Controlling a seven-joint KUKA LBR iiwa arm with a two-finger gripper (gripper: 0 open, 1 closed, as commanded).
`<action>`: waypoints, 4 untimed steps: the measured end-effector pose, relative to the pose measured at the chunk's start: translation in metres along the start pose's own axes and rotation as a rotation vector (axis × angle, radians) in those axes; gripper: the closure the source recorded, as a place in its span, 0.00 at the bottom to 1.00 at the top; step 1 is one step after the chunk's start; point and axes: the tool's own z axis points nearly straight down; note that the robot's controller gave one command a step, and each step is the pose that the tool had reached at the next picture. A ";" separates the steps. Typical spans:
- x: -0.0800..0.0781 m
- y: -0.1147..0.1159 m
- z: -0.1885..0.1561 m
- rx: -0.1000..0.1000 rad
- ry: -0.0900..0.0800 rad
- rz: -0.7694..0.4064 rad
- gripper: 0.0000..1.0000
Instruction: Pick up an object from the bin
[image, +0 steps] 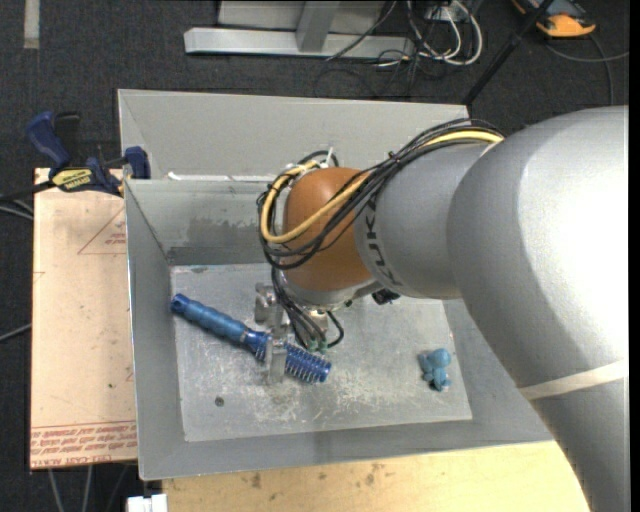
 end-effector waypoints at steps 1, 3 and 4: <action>0.026 -0.011 -0.035 0.000 -0.007 0.124 0.00; 0.031 -0.024 -0.002 0.001 -0.004 0.257 0.00; 0.030 -0.024 -0.002 -0.001 -0.005 0.256 0.00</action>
Offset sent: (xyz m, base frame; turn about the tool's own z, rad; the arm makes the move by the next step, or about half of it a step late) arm -0.0263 -0.0107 0.0345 0.1256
